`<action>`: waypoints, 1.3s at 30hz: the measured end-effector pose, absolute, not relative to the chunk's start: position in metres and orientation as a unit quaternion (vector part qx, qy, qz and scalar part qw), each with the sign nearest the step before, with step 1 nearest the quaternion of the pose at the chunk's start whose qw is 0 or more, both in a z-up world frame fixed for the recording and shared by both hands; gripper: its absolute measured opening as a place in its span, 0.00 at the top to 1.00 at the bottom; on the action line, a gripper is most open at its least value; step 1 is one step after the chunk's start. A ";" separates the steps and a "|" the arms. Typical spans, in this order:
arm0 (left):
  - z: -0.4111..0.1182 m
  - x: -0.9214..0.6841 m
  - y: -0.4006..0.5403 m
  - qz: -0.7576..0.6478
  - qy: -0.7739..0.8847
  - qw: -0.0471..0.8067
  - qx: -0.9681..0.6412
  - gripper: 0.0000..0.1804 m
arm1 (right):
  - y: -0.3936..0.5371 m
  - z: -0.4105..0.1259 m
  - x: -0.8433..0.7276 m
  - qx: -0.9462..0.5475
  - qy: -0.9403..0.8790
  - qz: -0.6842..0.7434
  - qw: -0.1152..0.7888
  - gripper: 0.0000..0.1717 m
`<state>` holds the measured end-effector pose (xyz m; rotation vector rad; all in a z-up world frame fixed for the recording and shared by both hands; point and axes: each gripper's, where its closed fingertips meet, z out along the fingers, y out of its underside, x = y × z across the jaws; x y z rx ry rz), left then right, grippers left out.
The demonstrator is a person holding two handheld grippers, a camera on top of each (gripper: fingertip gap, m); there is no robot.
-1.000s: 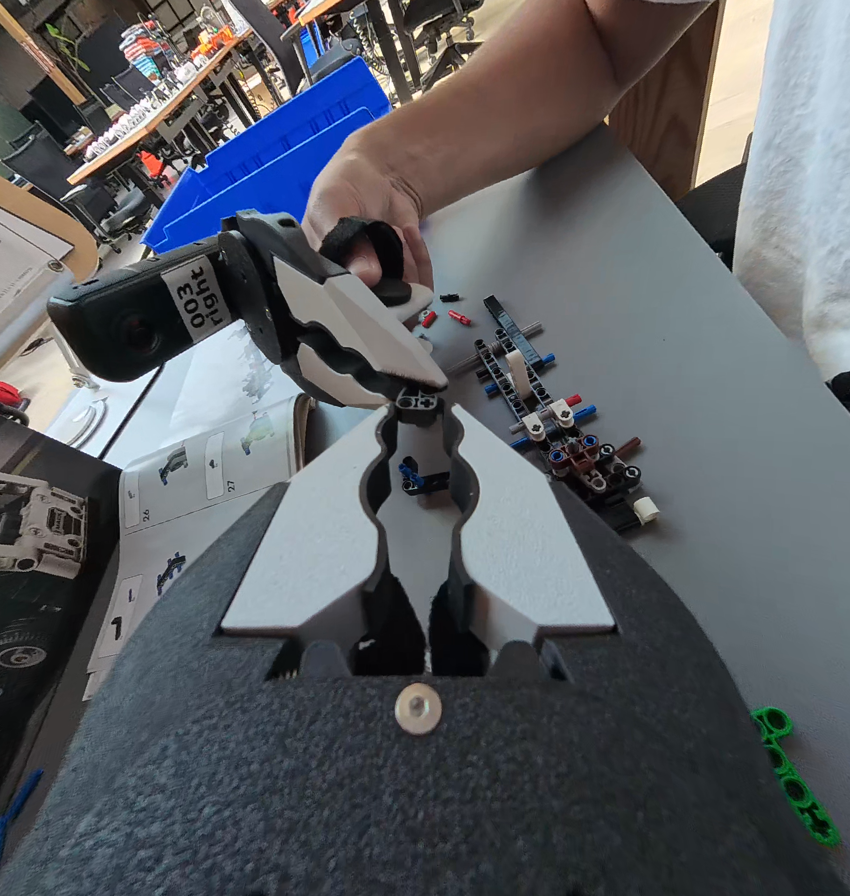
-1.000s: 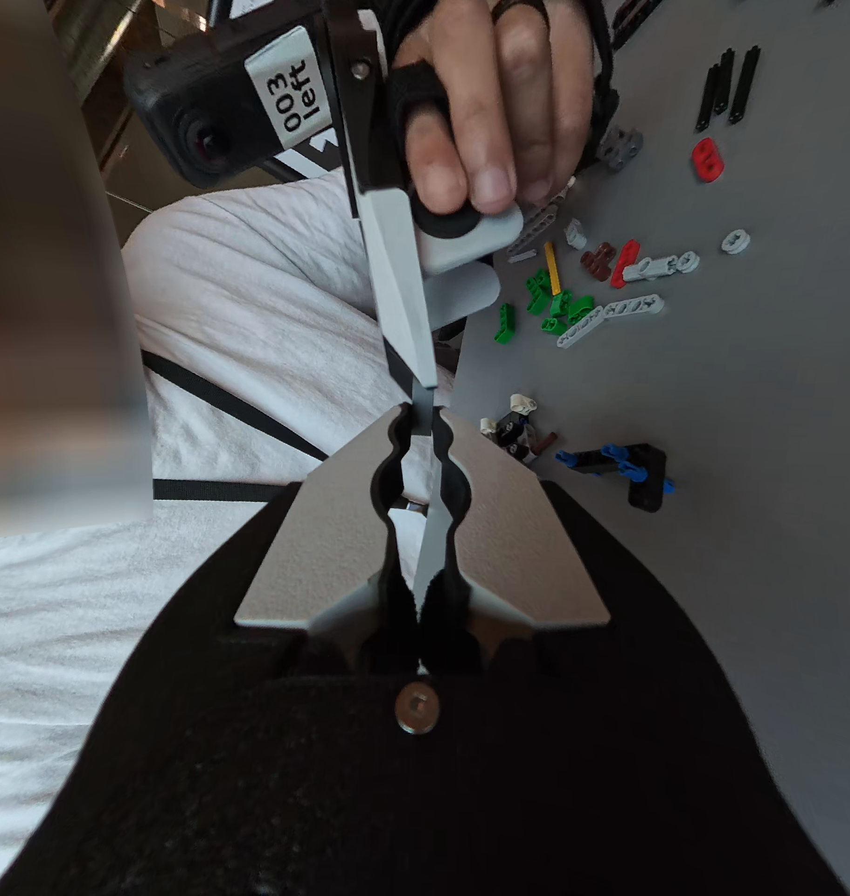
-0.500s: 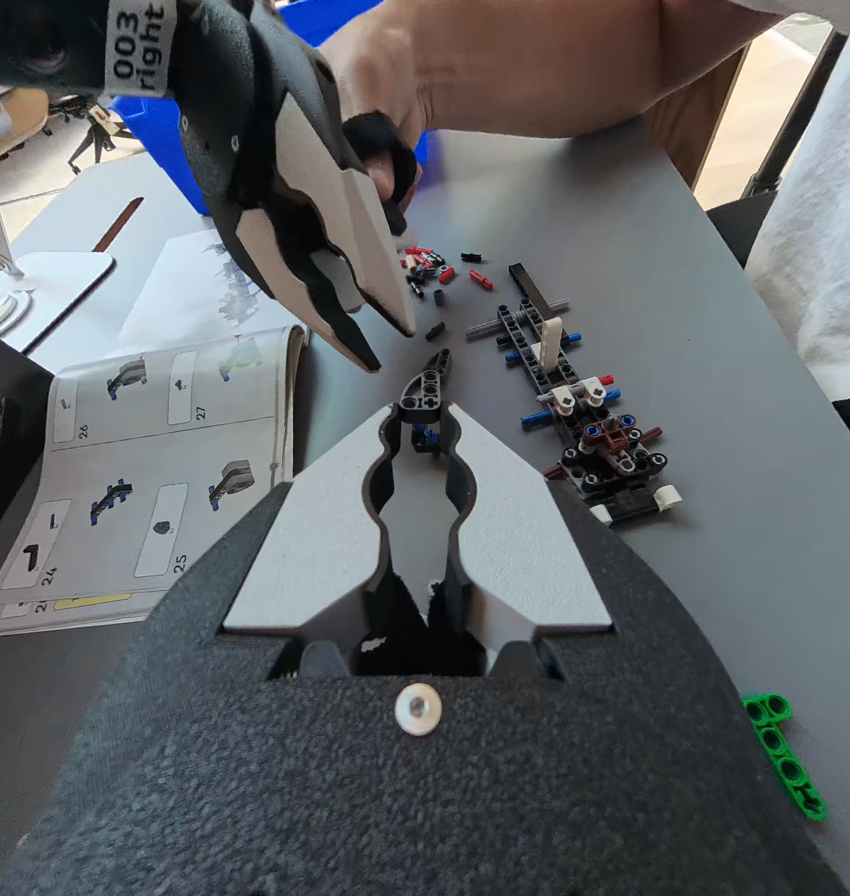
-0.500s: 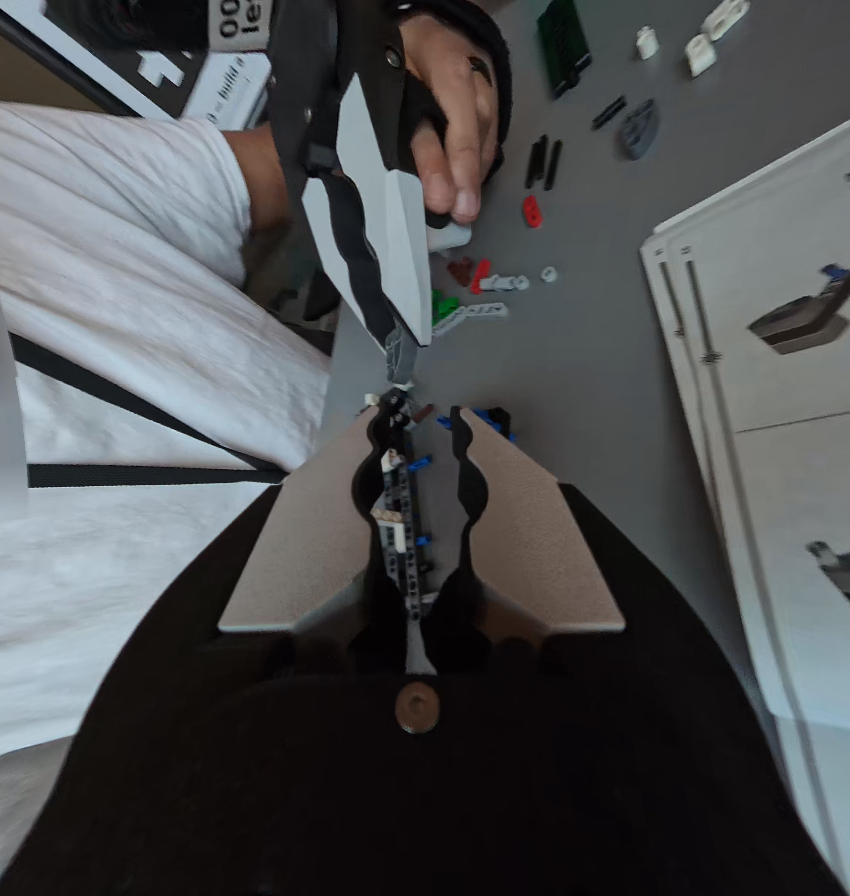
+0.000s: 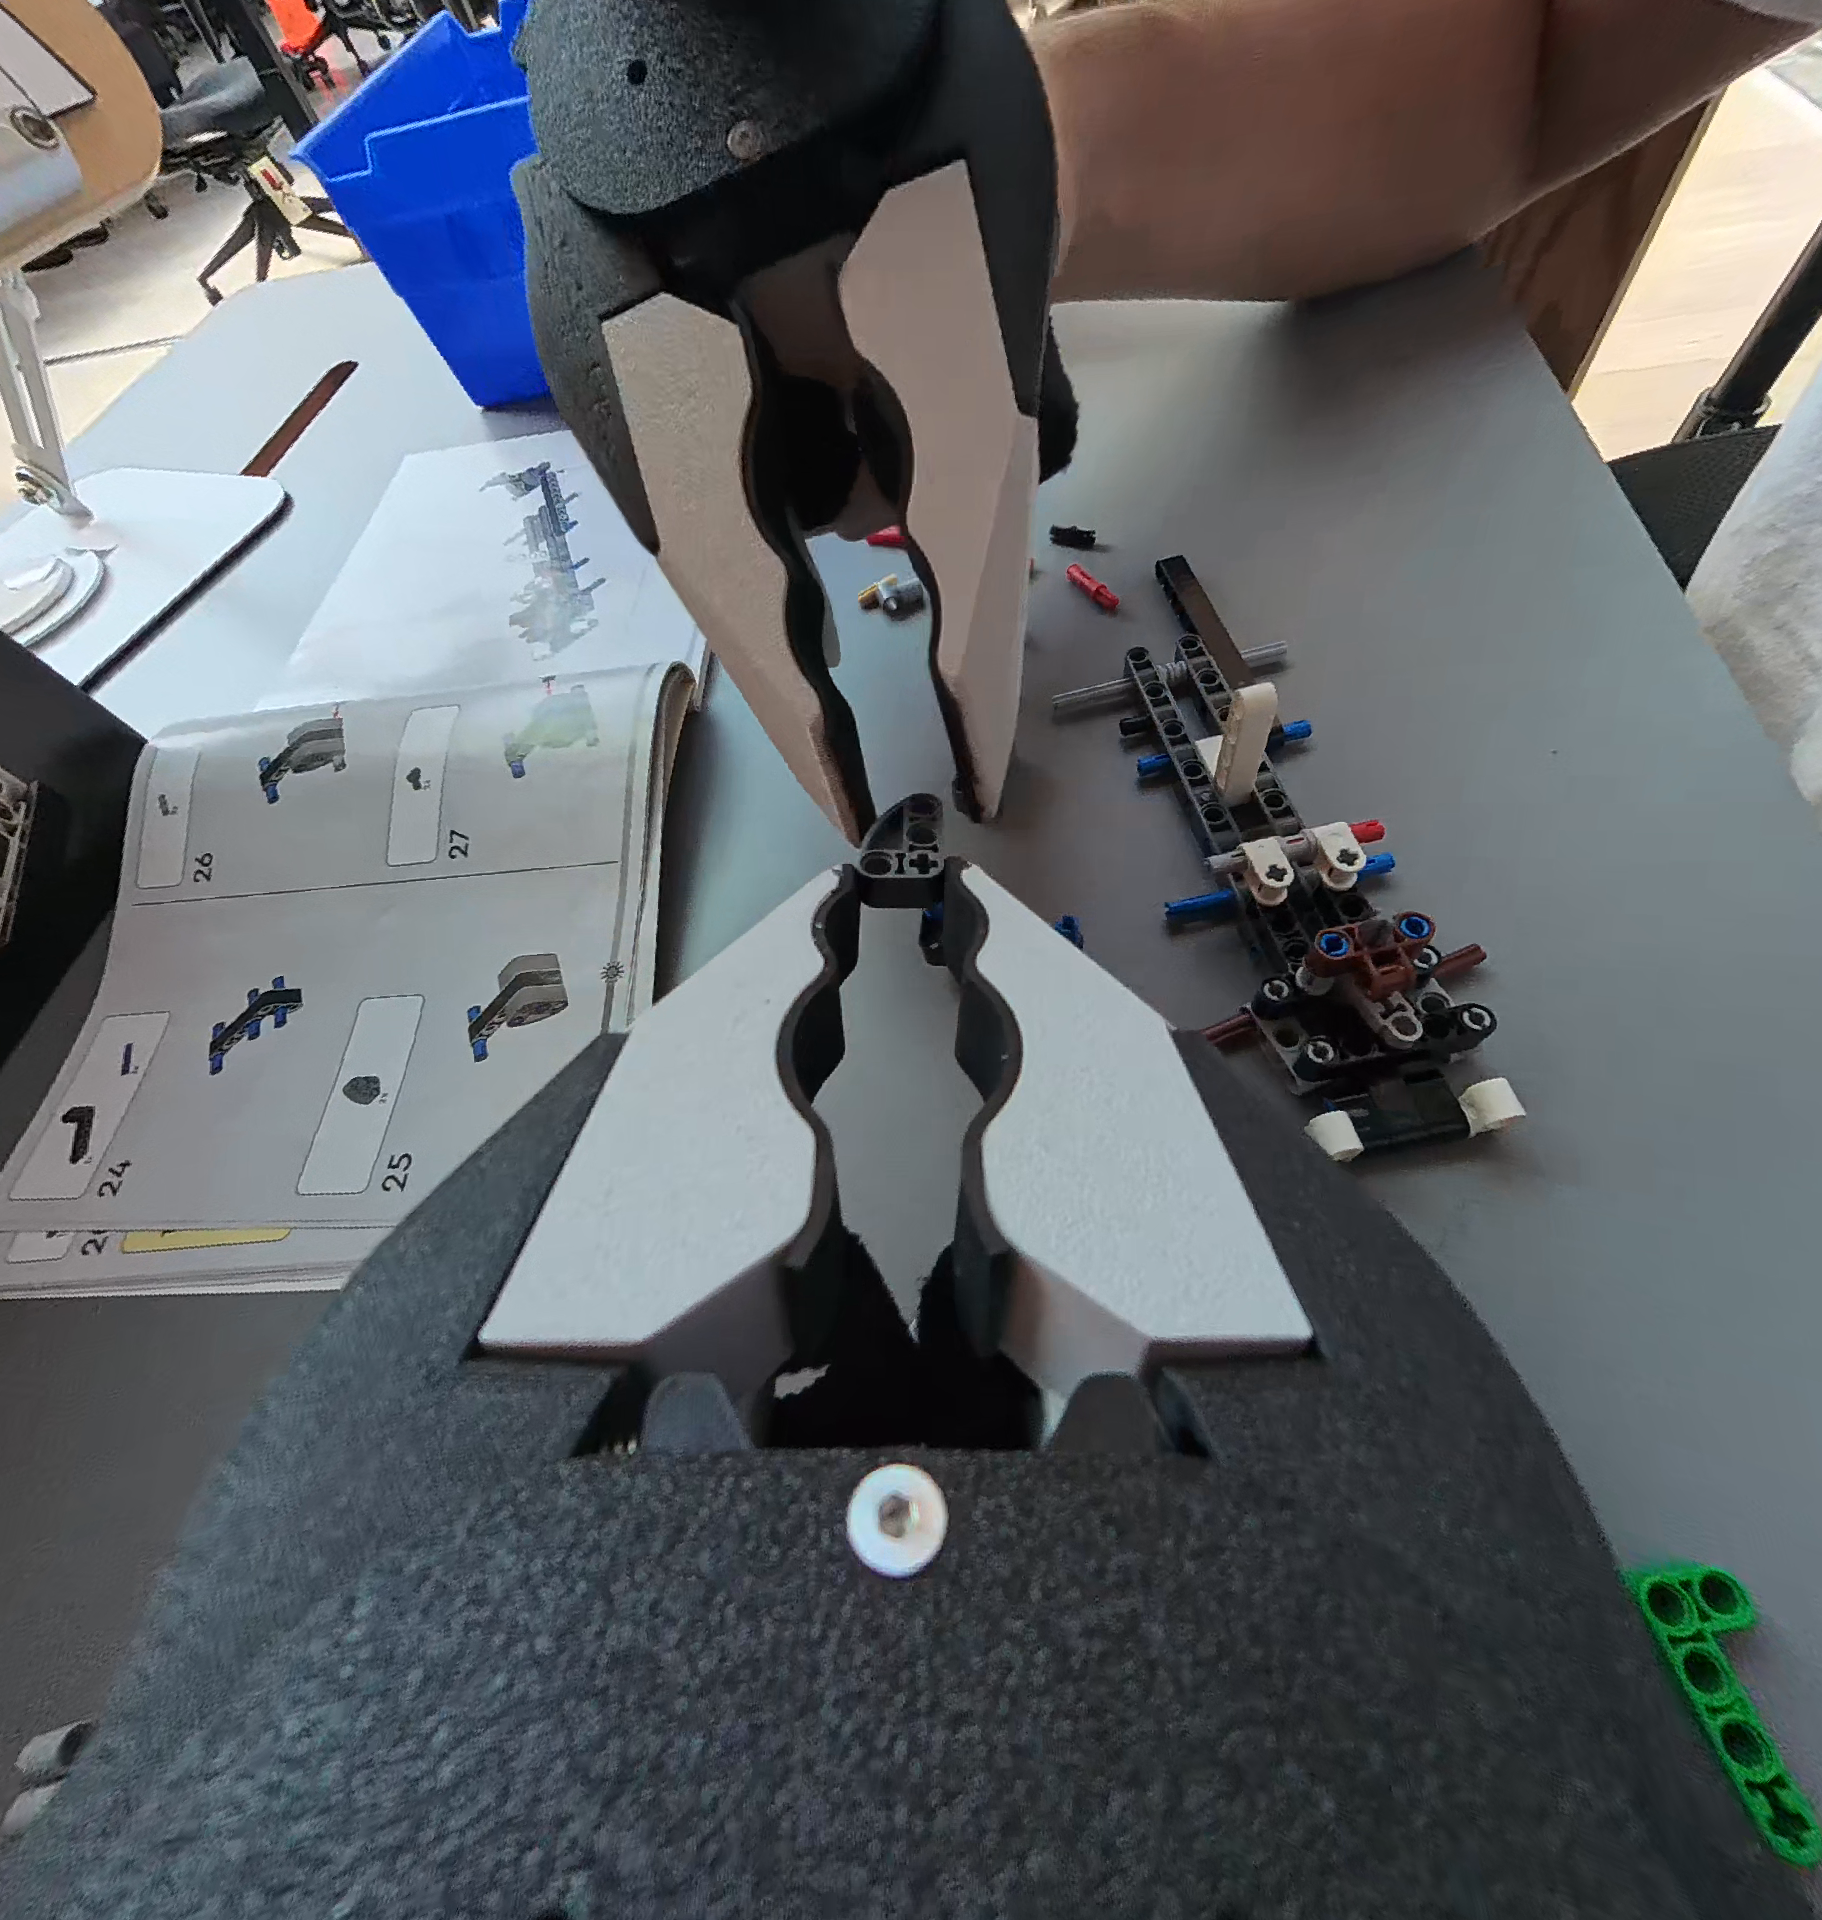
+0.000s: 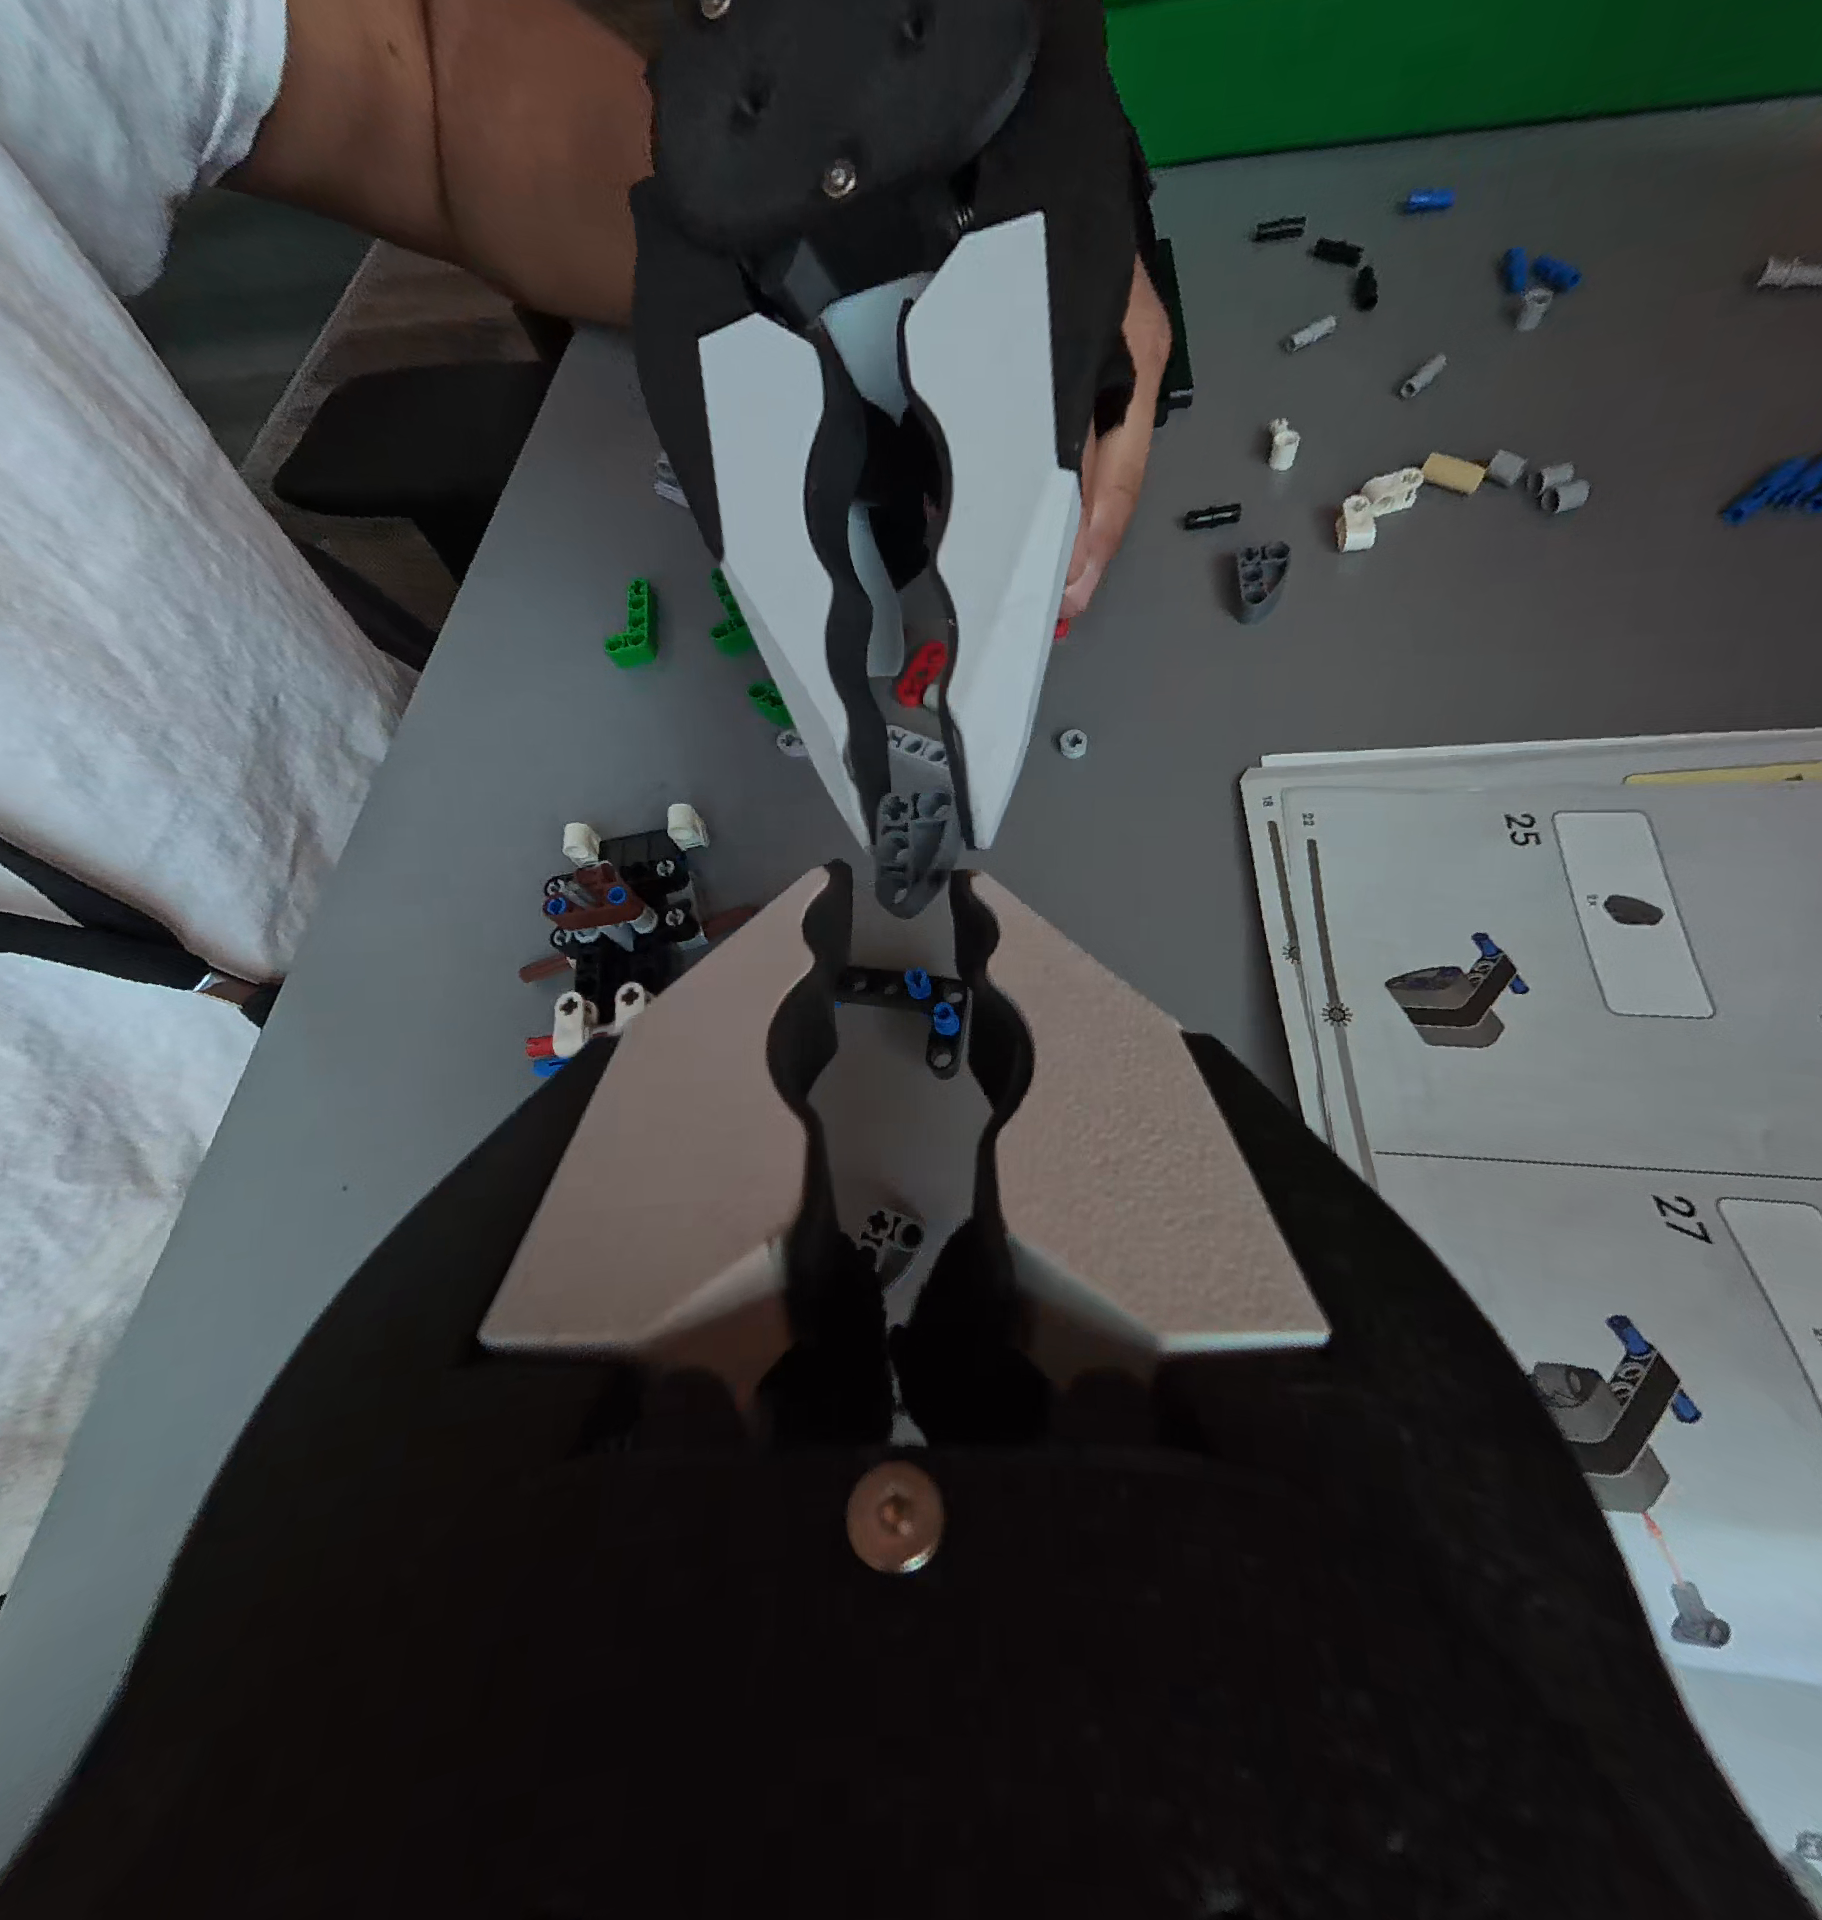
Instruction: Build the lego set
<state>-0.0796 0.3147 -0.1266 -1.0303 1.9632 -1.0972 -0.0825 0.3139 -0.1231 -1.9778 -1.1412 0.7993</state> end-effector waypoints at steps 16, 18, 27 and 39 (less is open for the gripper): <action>-0.128 -0.081 0.317 -0.387 0.765 0.360 -0.369 0.92 | 0.315 -0.126 -0.075 -0.766 -0.465 0.263 0.357 0.91; -0.127 -0.081 0.318 -0.388 0.764 0.361 -0.368 0.92 | 0.315 -0.125 -0.073 -0.766 -0.466 0.262 0.357 0.91; -0.128 -0.081 0.317 -0.388 0.764 0.360 -0.368 0.92 | 0.313 -0.124 -0.078 -0.761 -0.466 0.273 0.361 0.92; -0.127 -0.080 0.318 -0.395 0.760 0.358 -0.373 0.92 | 0.316 -0.124 -0.081 -0.758 -0.468 0.255 0.376 0.92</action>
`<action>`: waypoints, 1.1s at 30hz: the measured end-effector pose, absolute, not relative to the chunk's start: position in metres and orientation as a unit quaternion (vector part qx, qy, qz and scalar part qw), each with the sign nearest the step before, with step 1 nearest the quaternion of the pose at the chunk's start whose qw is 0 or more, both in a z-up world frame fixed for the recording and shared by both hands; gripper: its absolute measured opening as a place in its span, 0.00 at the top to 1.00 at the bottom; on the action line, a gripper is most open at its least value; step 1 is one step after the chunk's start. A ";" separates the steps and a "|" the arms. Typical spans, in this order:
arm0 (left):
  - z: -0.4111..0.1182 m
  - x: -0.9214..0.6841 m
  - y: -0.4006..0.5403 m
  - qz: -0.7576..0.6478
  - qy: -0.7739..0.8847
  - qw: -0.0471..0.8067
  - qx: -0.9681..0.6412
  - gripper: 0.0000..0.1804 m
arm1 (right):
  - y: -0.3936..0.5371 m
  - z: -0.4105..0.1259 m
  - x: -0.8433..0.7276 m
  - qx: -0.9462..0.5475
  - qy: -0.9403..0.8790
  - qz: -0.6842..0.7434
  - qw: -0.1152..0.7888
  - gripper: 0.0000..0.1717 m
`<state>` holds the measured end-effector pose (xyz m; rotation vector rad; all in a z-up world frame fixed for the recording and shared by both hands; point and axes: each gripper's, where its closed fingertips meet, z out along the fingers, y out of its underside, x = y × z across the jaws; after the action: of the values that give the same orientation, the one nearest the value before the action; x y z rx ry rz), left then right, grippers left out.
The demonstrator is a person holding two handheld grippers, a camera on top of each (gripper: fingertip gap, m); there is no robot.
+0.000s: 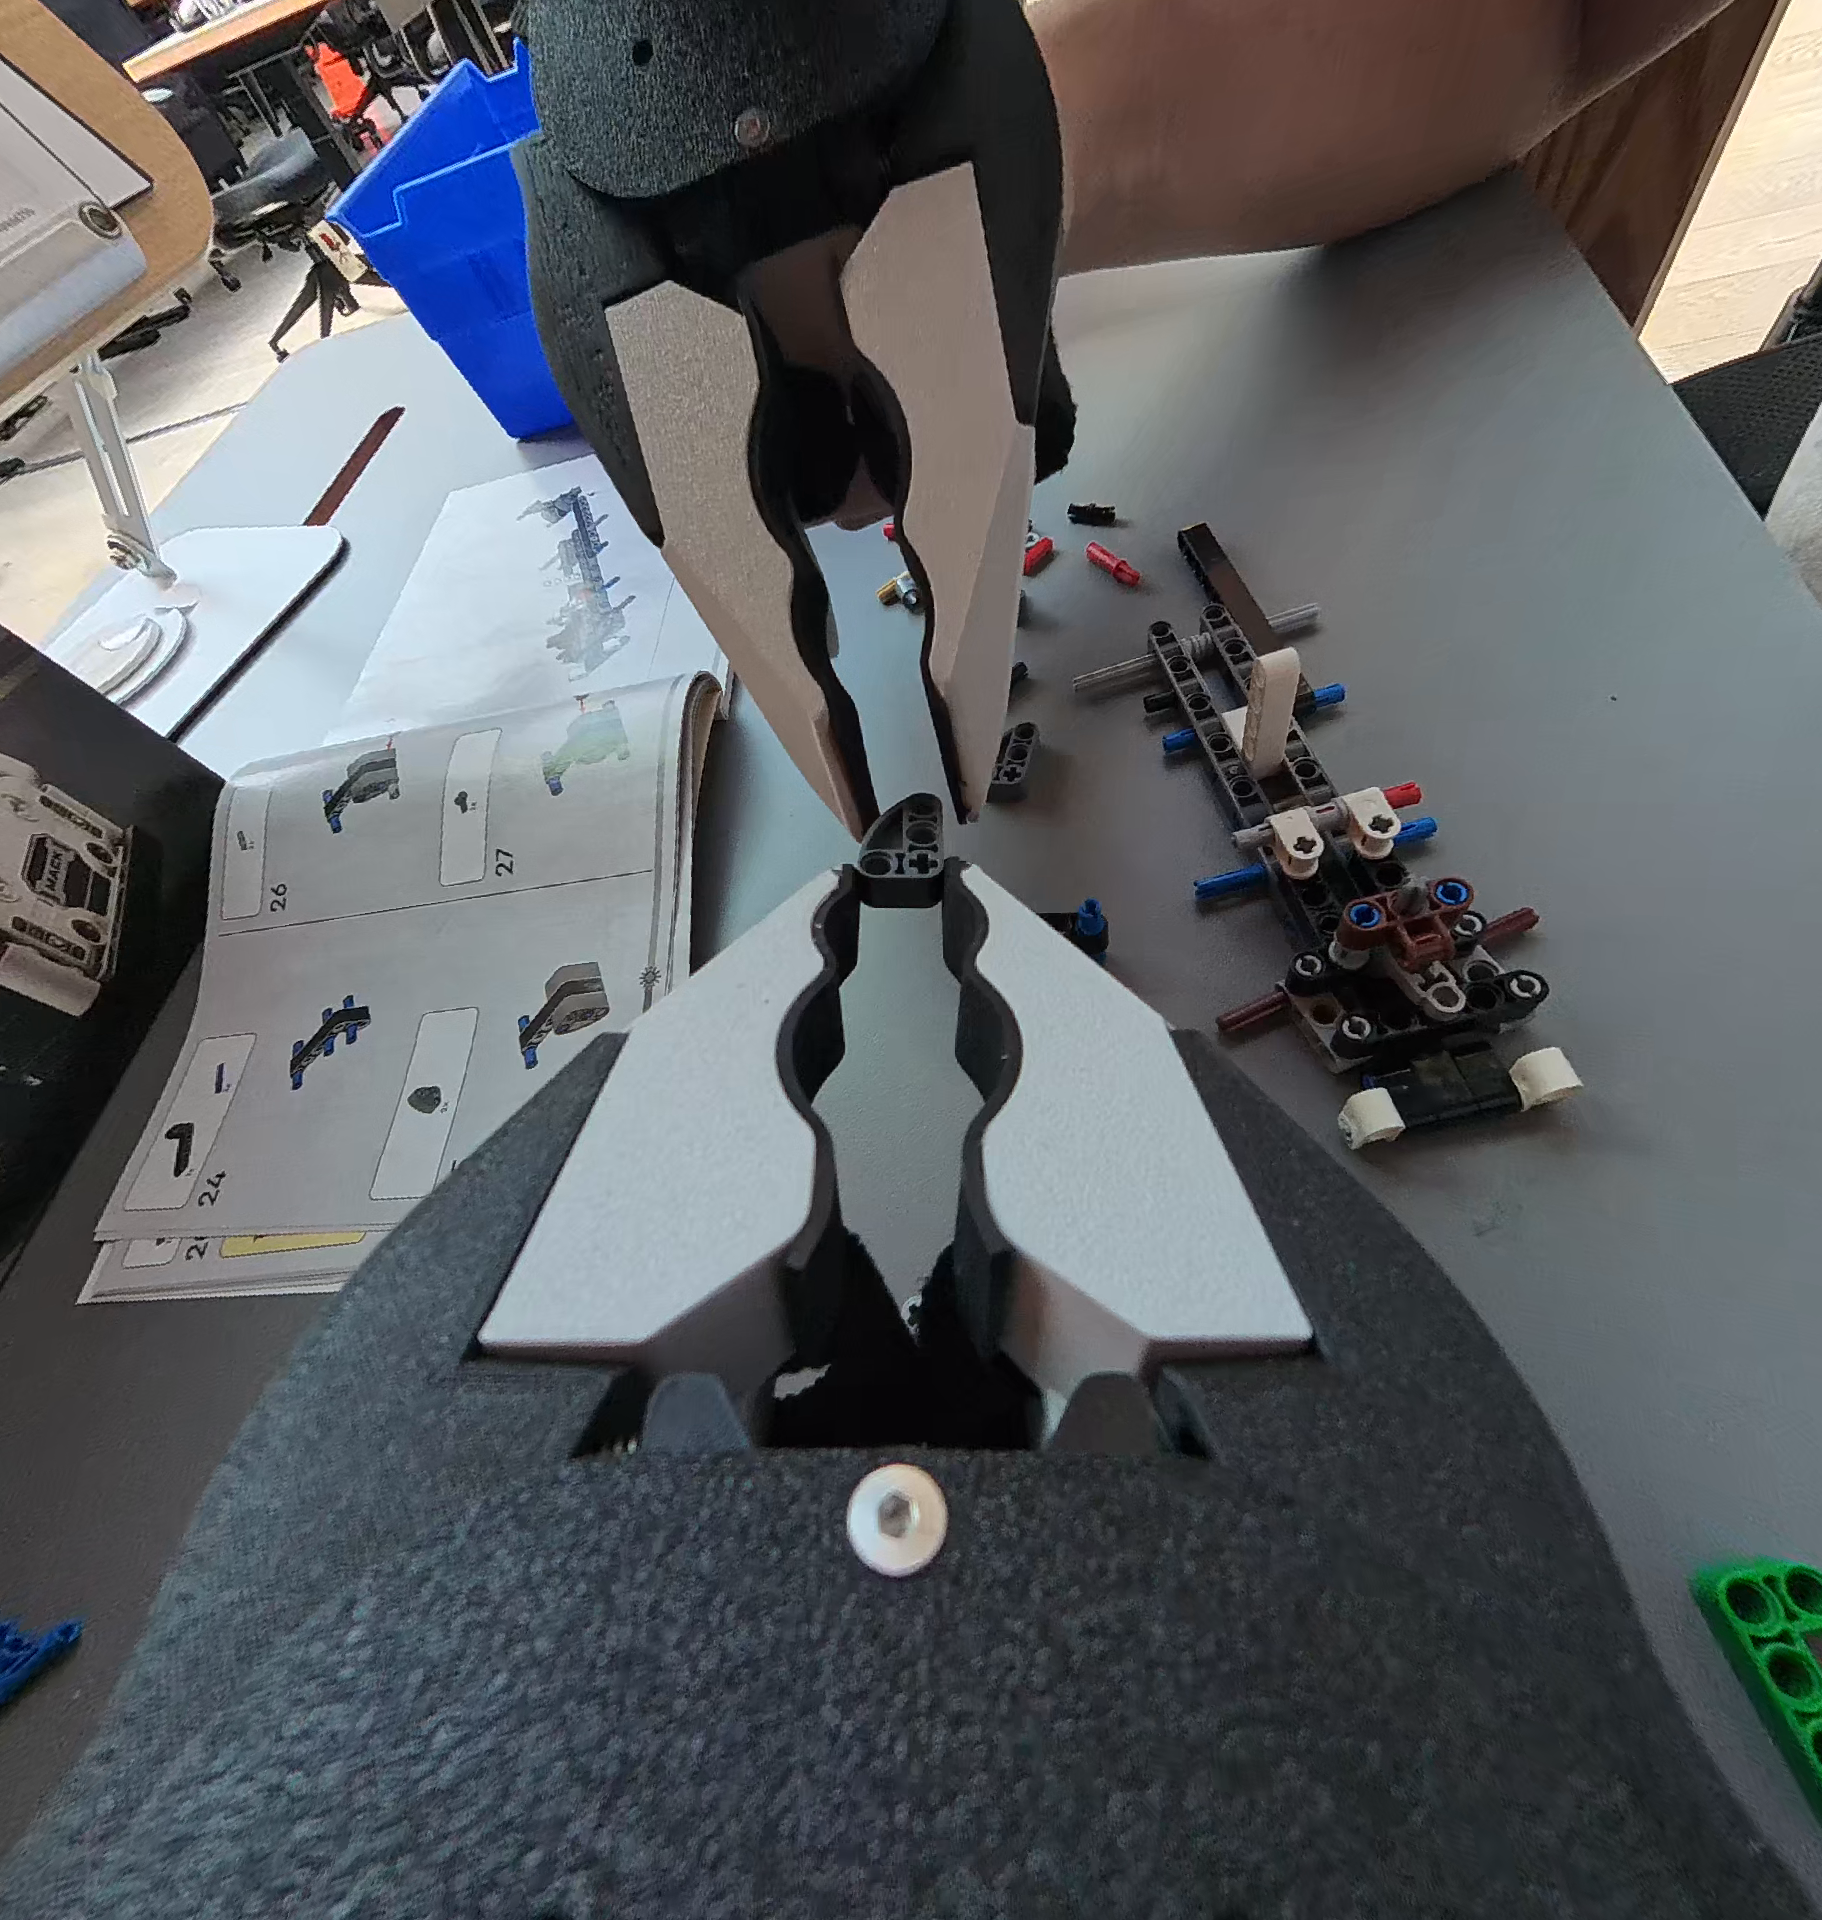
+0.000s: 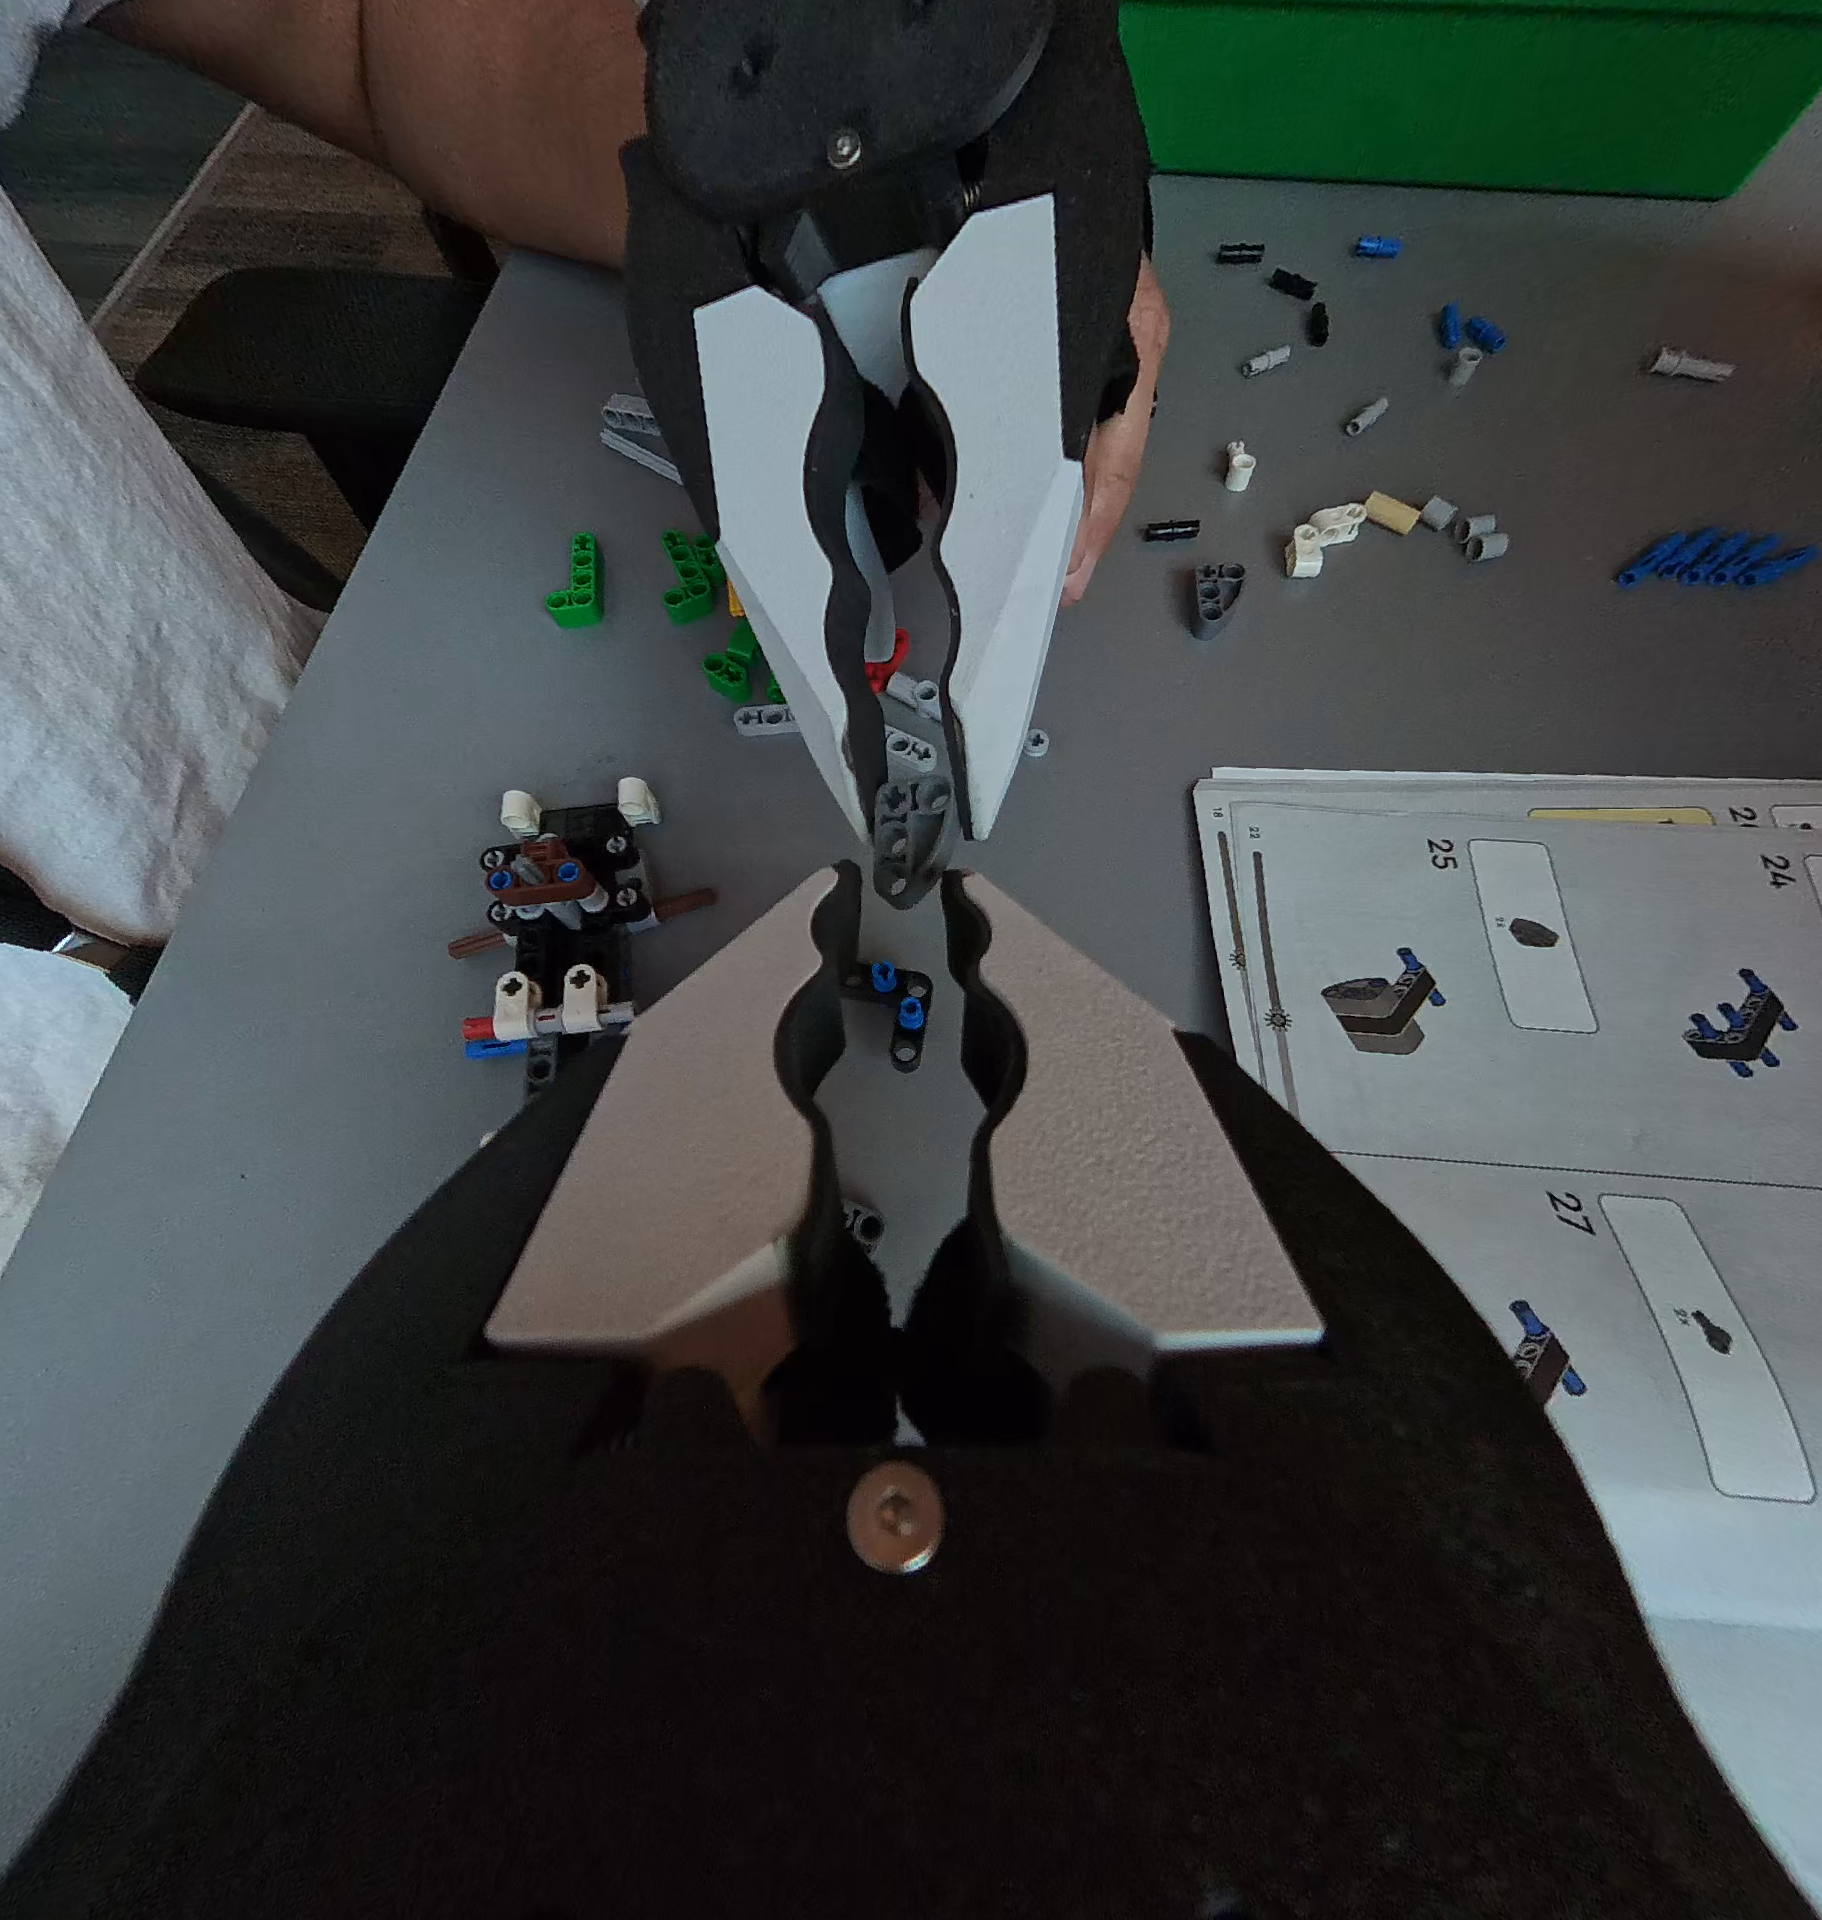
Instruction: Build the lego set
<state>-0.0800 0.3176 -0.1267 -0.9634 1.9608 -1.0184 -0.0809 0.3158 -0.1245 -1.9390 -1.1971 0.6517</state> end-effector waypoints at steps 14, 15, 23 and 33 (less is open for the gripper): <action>-0.126 -0.078 0.318 -0.401 0.750 0.358 -0.386 0.92 | 0.319 -0.124 -0.081 -0.760 -0.460 0.254 0.382 0.94; -0.127 -0.078 0.319 -0.400 0.749 0.354 -0.392 0.92 | 0.319 -0.125 -0.080 -0.761 -0.462 0.249 0.382 0.94; -0.132 -0.079 0.323 -0.440 0.724 0.276 -0.454 0.85 | 0.330 -0.123 -0.072 -0.720 -0.530 0.076 0.442 0.94; -0.095 -0.084 0.314 -0.595 0.636 0.191 -0.452 1.00 | 0.336 -0.114 -0.069 -0.557 -0.621 -0.224 0.504 0.95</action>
<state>-0.0839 0.3140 -0.0948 -1.2702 1.7866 -1.6714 -0.0694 0.3362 -0.1141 -1.3443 -1.4981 -0.5417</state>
